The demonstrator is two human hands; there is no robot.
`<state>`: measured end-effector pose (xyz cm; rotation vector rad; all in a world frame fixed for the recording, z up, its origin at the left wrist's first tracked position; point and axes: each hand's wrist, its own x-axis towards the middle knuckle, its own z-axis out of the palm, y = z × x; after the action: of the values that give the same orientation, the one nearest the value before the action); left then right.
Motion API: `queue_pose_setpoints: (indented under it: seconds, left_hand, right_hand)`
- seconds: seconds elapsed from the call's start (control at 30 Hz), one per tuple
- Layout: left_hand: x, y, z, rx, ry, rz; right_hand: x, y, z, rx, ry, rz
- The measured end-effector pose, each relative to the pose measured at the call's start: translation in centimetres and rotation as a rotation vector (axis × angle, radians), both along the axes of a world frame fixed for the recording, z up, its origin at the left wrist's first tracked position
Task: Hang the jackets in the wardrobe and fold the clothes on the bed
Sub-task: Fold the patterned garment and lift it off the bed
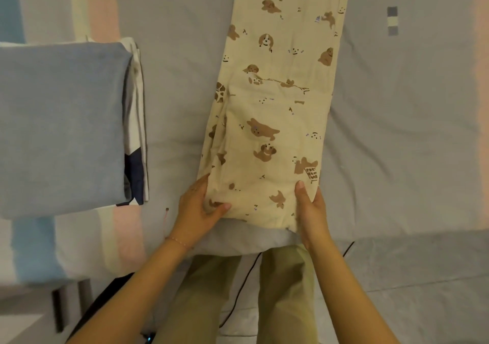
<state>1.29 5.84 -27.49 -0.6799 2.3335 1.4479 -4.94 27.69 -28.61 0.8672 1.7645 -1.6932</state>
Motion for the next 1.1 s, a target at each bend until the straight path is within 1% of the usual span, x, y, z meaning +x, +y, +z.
queue_pose_setpoints:
  seconds: [0.07, 0.13, 0.17, 0.27, 0.3, 0.37, 0.43, 0.47, 0.5, 0.57, 0.63, 0.67, 0.7, 0.73, 0.8, 0.83, 0.93, 1.0, 1.1]
  left_hand:
    - [-0.5, 0.3, -0.4, -0.042, -0.026, -0.063]
    - [-0.9, 0.7, -0.2, 0.027, -0.076, -0.023]
    - [-1.0, 0.9, -0.3, 0.045, -0.097, -0.014]
    - [-1.5, 1.0, -0.8, -0.02, -0.126, -0.058]
    - [-1.8, 0.9, -0.9, 0.005, -0.114, -0.022]
    - [-2.8, 0.7, -0.7, 0.124, -0.125, 0.121]
    - [-3.5, 0.8, -0.1, 0.207, -0.167, 0.229]
    - [-3.5, 0.9, 0.1, 0.215, -0.183, 0.235]
    - [-3.4, 0.9, 0.1, 0.203, -0.188, 0.226]
    - [-3.1, 0.6, -0.2, 0.099, -0.188, 0.167]
    - [-2.9, 0.2, -0.3, -0.048, -0.204, 0.08]
    - [-2.8, 0.1, -0.3, -0.073, -0.193, 0.044]
    - [-2.9, 0.0, -0.3, -0.048, -0.171, 0.039]
    - [-3.1, 0.1, -0.1, 0.019, -0.164, 0.083]
    - [-3.5, 0.1, 0.6, 0.197, -0.197, 0.226]
    - [-3.8, 0.0, 0.8, 0.256, -0.207, 0.283]
    - [-4.0, -0.7, 0.9, 0.309, -0.214, 0.299]
    - [-3.2, -1.0, 1.5, 0.301, -0.17, 0.275]
    - [0.1, -0.6, 1.5, 0.288, -0.106, 0.343]
  right_hand:
    - [0.3, -0.7, 0.0, 0.058, 0.032, -0.077]
    - [0.4, -1.2, 0.3, 0.112, 0.038, -0.128]
    - [0.3, -1.3, 0.3, 0.122, 0.04, -0.143]
    - [0.2, -1.7, 0.4, 0.092, 0.025, -0.184]
    - [0.1, -1.6, 0.5, 0.069, 0.012, -0.185]
    - [0.1, -1.2, 0.4, -0.003, -0.013, -0.172]
    - [0.2, 0.0, 0.2, -0.045, -0.006, -0.095]
    - [0.3, 0.6, 0.1, -0.053, 0.008, -0.032]
    - [0.4, 1.2, 0.1, -0.061, 0.024, 0.035]
    - [0.6, 1.6, 0.1, -0.053, 0.035, 0.158]
    - [0.8, 1.5, -0.1, -0.029, 0.028, 0.211]
    - [0.8, 1.5, -0.2, -0.015, 0.035, 0.216]
    - [0.8, 1.5, -0.2, 0.0, 0.054, 0.213]
    - [0.8, 1.4, -0.3, 0.014, 0.072, 0.212]
    - [0.8, 1.1, -0.4, 0.04, 0.099, 0.222]
    - [0.8, 1.0, -0.4, 0.067, 0.119, 0.229]
    - [1.0, 0.3, 0.1, 0.158, 0.208, 0.26]
    - [1.6, -0.1, 0.6, 0.231, 0.277, 0.226]
    - [3.6, -0.3, 0.8, 0.356, 0.337, 0.201]
